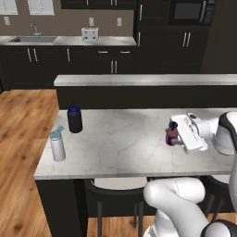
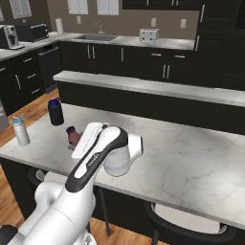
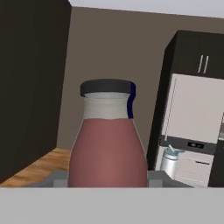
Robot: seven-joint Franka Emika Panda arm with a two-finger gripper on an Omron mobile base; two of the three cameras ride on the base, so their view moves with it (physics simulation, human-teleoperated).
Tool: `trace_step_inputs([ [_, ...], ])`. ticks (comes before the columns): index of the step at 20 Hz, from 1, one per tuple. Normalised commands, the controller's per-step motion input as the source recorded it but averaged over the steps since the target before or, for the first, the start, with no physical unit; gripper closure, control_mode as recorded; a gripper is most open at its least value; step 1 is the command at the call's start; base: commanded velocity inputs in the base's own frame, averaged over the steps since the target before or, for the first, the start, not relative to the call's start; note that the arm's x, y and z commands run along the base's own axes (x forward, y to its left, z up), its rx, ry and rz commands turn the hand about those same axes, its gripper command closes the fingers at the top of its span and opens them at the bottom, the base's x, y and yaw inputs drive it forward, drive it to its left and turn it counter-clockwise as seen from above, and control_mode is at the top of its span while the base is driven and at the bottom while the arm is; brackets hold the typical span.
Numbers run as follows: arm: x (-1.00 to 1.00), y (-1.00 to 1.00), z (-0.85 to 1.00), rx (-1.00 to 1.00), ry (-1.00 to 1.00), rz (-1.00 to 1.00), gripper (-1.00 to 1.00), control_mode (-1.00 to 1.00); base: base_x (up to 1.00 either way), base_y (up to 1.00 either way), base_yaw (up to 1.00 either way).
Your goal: Move the drinks to the dining counter.
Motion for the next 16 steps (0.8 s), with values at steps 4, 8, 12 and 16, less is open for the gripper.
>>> trace_step_inputs([
  [4,0.00,0.00,-0.32,0.00,-0.05,-0.17,1.00,-1.00,0.00,0.00,0.00],
  [8,0.00,0.00,-0.31,0.00,-0.01,-0.26,1.00,-1.00,0.00,0.00,0.00],
  [12,0.00,-0.08,-0.32,0.01,0.01,-0.25,1.00,-1.00,0.00,0.00,0.00],
  [16,0.04,-0.18,-0.40,0.06,0.12,-0.21,1.00,-1.00,0.00,0.00,0.00],
])
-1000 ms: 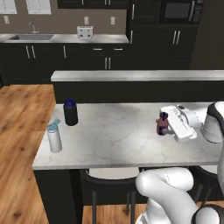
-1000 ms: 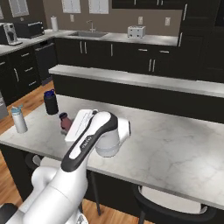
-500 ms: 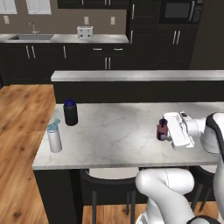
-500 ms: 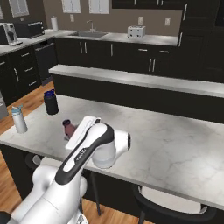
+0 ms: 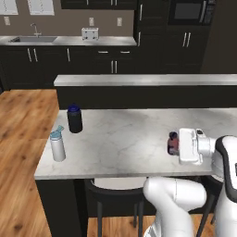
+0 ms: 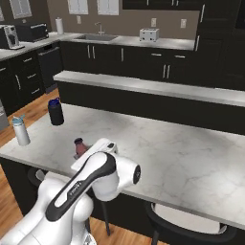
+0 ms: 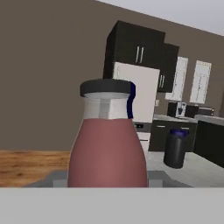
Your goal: Move the drinks to the dining counter.
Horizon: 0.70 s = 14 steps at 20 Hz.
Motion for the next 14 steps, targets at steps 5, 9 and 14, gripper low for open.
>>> trace_step_inputs([
  [5,0.10,-0.19,-0.49,0.19,0.13,-0.12,1.00,-1.00,0.00,0.00,0.00],
  [9,0.19,-0.14,-0.44,0.24,0.10,-0.07,1.00,-1.00,0.00,0.00,0.00],
  [14,0.34,-0.13,-0.32,0.16,0.03,-0.06,1.00,-1.00,0.00,0.00,0.00],
])
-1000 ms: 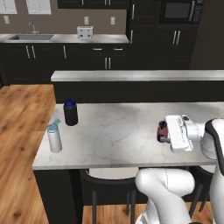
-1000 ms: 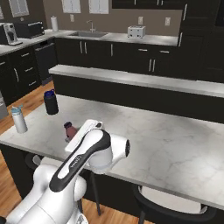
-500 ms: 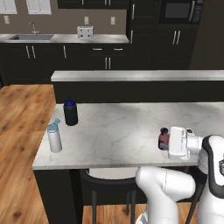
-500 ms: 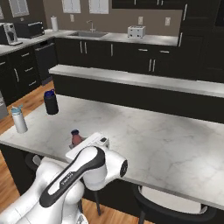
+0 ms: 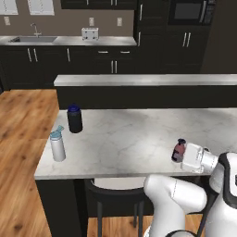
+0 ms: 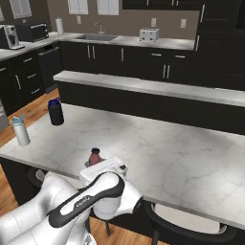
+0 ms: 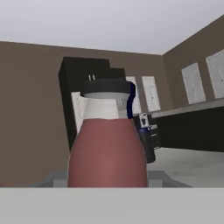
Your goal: Move the drinks to the dining counter.
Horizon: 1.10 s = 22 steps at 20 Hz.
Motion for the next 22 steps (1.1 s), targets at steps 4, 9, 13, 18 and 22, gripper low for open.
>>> trace_step_inputs([
  [4,0.41,-0.04,-0.23,0.04,0.00,-0.04,1.00,-1.00,0.00,0.00,0.00],
  [9,0.31,-0.02,-0.11,0.00,0.00,-0.04,1.00,-1.00,0.00,0.00,0.00],
  [13,0.20,-0.01,-0.12,0.00,-0.03,-0.02,1.00,-1.00,0.00,0.00,0.00],
  [18,0.32,0.00,-0.08,-0.02,0.00,-0.02,1.00,-1.00,0.00,0.00,0.00],
  [22,0.24,0.00,-0.04,-0.05,-0.02,-0.01,1.00,-1.00,0.00,0.00,0.00],
])
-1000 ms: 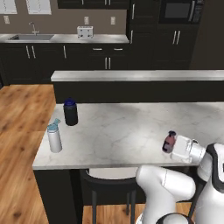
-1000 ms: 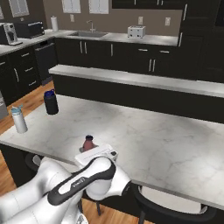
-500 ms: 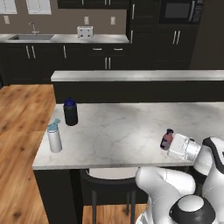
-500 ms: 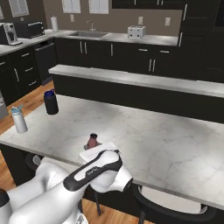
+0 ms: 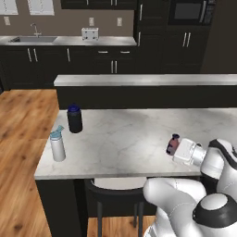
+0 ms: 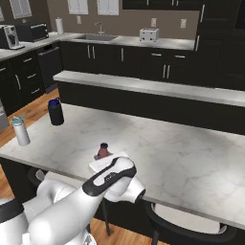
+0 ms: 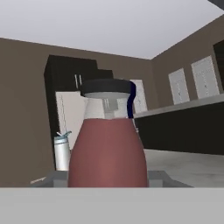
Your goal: Move the drinks to the dining counter.
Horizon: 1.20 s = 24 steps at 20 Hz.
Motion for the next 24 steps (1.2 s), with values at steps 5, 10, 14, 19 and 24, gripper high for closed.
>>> trace_step_inputs([
  [5,0.23,0.00,-0.14,-0.06,0.00,0.00,1.00,-1.00,0.00,0.00,0.00],
  [10,0.17,0.00,-0.18,-0.09,-0.02,0.00,1.00,-1.00,0.00,0.00,0.00],
  [14,0.20,0.00,-0.14,-0.08,-0.01,0.00,1.00,-1.00,0.00,0.00,0.00],
  [19,0.24,0.00,-0.19,-0.06,0.00,0.00,1.00,-1.00,0.00,0.00,0.00],
  [24,0.21,-0.01,-0.24,-0.03,0.00,0.00,1.00,-1.00,0.00,0.00,0.00],
])
